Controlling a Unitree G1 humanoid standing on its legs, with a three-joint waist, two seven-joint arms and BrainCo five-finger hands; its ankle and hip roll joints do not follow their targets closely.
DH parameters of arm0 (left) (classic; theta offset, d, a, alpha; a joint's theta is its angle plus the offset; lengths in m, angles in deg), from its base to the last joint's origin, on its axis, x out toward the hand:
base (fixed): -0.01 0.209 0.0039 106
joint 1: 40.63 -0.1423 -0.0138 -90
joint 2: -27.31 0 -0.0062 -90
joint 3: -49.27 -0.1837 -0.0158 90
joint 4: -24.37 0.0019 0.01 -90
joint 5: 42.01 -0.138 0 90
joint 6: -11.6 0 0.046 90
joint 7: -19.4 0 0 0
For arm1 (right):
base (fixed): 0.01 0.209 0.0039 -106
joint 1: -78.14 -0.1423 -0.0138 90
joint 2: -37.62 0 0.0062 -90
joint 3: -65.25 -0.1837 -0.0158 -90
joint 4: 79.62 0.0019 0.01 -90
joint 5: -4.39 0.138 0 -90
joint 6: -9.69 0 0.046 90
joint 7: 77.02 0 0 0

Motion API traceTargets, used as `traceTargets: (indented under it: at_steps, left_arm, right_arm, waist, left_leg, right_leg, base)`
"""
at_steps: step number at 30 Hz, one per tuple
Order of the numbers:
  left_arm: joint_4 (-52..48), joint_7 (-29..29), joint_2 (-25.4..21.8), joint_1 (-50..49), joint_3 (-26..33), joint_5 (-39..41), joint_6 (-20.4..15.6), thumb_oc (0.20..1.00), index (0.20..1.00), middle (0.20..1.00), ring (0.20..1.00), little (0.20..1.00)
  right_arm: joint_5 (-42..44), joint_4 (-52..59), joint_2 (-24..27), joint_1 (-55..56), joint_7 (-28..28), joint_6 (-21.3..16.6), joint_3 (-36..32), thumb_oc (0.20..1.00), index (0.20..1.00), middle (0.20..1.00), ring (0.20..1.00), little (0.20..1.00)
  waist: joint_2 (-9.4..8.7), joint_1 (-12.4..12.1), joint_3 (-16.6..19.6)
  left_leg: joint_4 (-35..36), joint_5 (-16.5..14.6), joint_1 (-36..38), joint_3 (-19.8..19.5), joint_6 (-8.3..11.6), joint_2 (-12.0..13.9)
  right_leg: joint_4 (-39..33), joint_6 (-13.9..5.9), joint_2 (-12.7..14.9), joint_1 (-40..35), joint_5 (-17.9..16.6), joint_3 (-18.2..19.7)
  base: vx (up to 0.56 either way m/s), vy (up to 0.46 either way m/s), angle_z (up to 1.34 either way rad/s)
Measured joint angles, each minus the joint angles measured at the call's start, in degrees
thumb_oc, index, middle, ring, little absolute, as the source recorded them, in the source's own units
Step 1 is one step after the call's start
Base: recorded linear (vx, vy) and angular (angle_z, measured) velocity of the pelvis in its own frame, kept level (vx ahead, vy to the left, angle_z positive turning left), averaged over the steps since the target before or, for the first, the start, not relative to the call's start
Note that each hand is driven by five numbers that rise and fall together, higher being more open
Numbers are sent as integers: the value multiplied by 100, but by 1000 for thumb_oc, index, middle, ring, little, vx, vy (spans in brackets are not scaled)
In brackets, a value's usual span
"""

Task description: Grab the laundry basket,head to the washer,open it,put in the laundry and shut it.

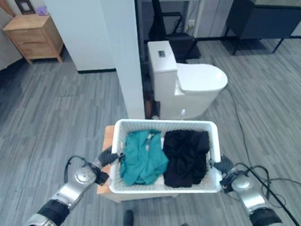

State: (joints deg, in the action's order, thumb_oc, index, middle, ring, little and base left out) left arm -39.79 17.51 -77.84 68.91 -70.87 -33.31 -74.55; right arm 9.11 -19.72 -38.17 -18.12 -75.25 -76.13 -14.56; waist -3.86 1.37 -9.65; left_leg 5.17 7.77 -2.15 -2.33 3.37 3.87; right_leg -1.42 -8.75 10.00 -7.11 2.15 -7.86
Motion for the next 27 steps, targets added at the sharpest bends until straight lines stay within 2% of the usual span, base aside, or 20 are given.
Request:
traceTargets:
  at_steps: [5,9,11,13,14,16,17,18,19,20,21,22,23,24,25,26,27]
  left_arm:
    - [363,-75,57,3,-22,-21,1,200,200,200,200,200]
    - [1046,-88,312,135,-210,-21,-15,200,200,200,200,200]
    - [1345,-59,500,257,-259,-26,-18,200,200,200,200,200]
    - [2014,-6,751,672,-535,-29,-22,200,200,200,200,200]
    - [2154,43,788,792,-592,-32,-13,200,200,200,200,200]
    - [2199,68,846,987,-684,-84,-18,200,200,200,200,200]
    - [2194,74,881,1097,-740,-98,-21,200,200,200,200,200]
    - [2189,75,889,1100,-738,-114,-26,200,200,200,200,200]
    - [2098,86,859,1098,-742,-169,-16,200,200,200,200,200]
    - [2091,114,867,1081,-715,-209,-16,200,200,200,200,200]
    - [2029,93,807,1062,-716,-208,-1,200,200,200,200,200]
    - [2010,83,720,1014,-655,-204,12,200,200,200,200,200]
    - [2012,82,638,997,-643,-204,19,200,200,200,200,200]
    - [2020,84,544,979,-603,-202,18,200,200,200,200,200]
    - [2028,92,494,934,-594,-201,19,200,200,200,200,200]
    - [2074,88,394,919,-500,-193,18,200,200,200,200,200]
    - [2077,99,422,847,-392,-191,18,200,200,200,200,200]
  right_arm:
    - [-111,-73,-77,-143,1,2,10,200,200,200,200,200]
    - [-191,-312,-149,-264,8,91,39,200,200,200,200,200]
    - [-269,-398,-160,-274,-1,95,41,200,200,200,200,200]
    - [-330,-758,-197,-527,-38,124,58,200,200,200,200,200]
    - [-329,-854,-205,-653,-72,129,62,200,200,200,200,200]
    - [-325,-943,-199,-564,-92,133,58,200,200,200,200,200]
    - [-323,-1026,-182,-551,-151,186,62,200,200,200,200,200]
    - [-322,-1045,-180,-528,-148,199,72,200,200,200,200,200]
    - [-316,-1127,-236,-539,-191,211,138,200,200,200,200,200]
    - [-315,-1147,-219,-536,-175,225,161,200,200,200,200,200]
    - [-313,-1160,-187,-588,-155,207,231,200,200,200,200,200]
    - [-310,-1135,-174,-671,-122,212,404,200,200,200,200,200]
    - [-299,-1051,-176,-704,-107,195,460,200,200,200,200,200]
    - [-299,-1019,-198,-813,-63,167,510,200,200,200,200,200]
    - [-300,-987,-229,-861,-48,144,546,200,200,200,200,200]
    - [-300,-975,-238,-1001,-36,74,656,200,200,200,200,200]
    - [-306,-983,-236,-1063,-37,84,757,200,200,200,200,200]
  waist:
    - [-33,32,49]
    - [-63,146,147]
    - [-103,178,186]
    - [-103,208,189]
    - [-83,200,188]
    - [-87,331,170]
    - [86,388,69]
    - [118,386,60]
    - [154,236,41]
    - [239,0,11]
    - [331,-37,-11]
    - [387,-264,-21]
    - [371,-306,-13]
    - [347,-396,-13]
    - [296,-542,12]
    - [234,-661,-1]
    - [270,-701,19]
  left_leg:
    - [1,-51,112,290,-2,-22]
    - [13,-115,260,578,-85,-94]
    - [4,-137,267,698,-115,-192]
    - [-39,-196,210,785,-224,-399]
    - [-87,-254,112,793,-302,-407]
    - [-85,-200,78,950,-421,-546]
    - [-19,-185,107,1038,-486,-418]
    - [33,-181,138,1085,-492,-401]
    - [-193,-190,27,1404,-661,-257]
    - [-130,-225,95,1603,-610,-164]
    - [-334,-210,7,1876,-640,-14]
    - [-400,-236,22,2092,-646,131]
    - [-417,-265,26,2126,-599,154]
    - [-548,-246,21,2372,-521,237]
    - [-581,-258,52,2578,-505,270]
    - [-862,-321,-17,2851,-489,401]
    - [-965,-321,-72,2879,-505,592]
  right_leg:
    - [165,-6,48,155,6,313]
    - [485,-28,154,358,-5,532]
    - [581,-52,231,527,-36,698]
    - [855,-202,356,954,-187,982]
    - [901,-193,411,1098,-238,964]
    - [624,-155,568,1114,-611,529]
    - [598,102,534,1128,-916,-57]
    - [626,82,539,1146,-881,-233]
    - [1140,272,529,1274,-498,-820]
    - [1833,391,516,1527,-136,-1175]
    - [2464,449,437,1576,241,-1324]
    - [3581,385,581,1667,710,-1482]
    - [3690,265,634,1495,877,-1464]
    - [3869,236,786,1351,1184,-1524]
    - [3666,281,910,1197,1153,-1635]
    - [2947,317,767,969,1360,-1804]
    - [2576,420,491,945,1332,-1744]
  base:
    - [-23,115,-30]
    - [-86,157,-39]
    - [-286,185,-50]
    - [-281,144,-84]
    - [-217,179,-95]
    - [-245,173,-62]
    - [-148,75,-31]
    - [-257,100,-49]
    - [-115,22,-89]
    - [-105,3,-93]
    - [-124,-84,-119]
    - [-122,-82,-82]
    - [-201,-118,-94]
    - [-150,-128,-86]
    - [-299,-293,-132]
    - [-230,-242,-152]
    - [-217,-258,-131]
